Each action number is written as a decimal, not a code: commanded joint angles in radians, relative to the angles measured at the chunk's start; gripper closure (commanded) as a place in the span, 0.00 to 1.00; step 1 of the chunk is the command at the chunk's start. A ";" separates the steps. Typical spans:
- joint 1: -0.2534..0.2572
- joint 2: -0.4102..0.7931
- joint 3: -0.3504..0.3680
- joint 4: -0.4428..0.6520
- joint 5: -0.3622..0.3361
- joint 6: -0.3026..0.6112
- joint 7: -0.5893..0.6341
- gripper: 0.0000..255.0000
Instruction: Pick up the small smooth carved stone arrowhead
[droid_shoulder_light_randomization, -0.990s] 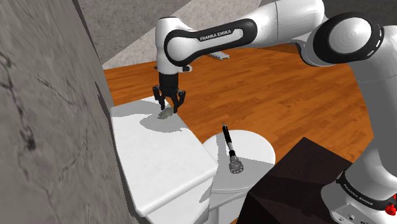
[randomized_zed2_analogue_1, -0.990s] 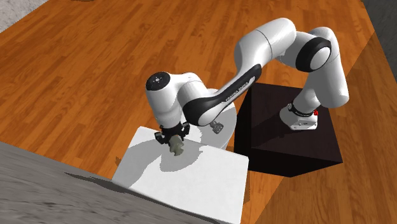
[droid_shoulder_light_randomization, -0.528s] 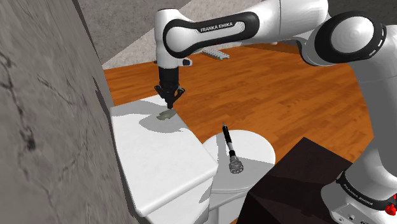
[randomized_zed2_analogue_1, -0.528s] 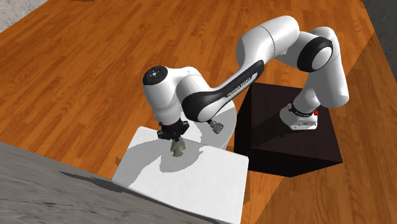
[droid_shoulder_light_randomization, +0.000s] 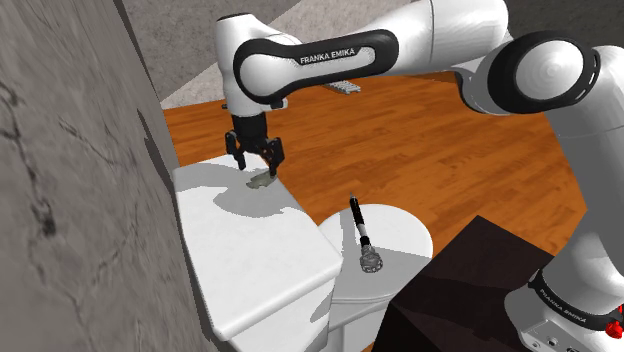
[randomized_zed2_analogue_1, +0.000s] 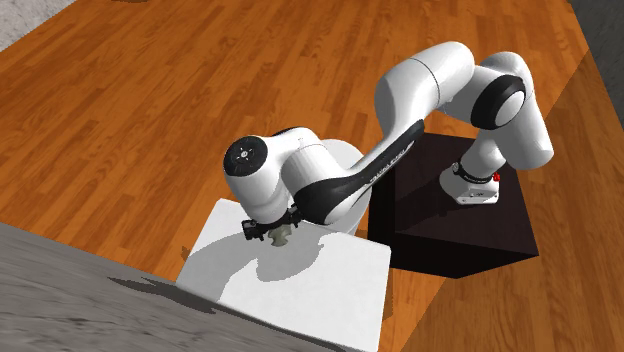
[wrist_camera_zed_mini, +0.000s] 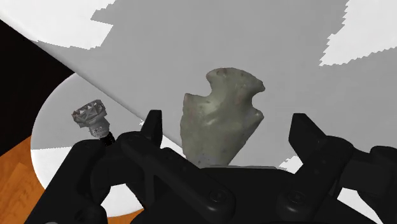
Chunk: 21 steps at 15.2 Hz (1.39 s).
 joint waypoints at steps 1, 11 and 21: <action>-0.001 0.002 -0.002 -0.021 -0.004 0.022 0.006 0.00; -0.006 0.010 -0.005 -0.059 -0.009 0.066 0.012 1.00; 0.002 0.001 -0.001 -0.003 -0.003 0.003 0.005 1.00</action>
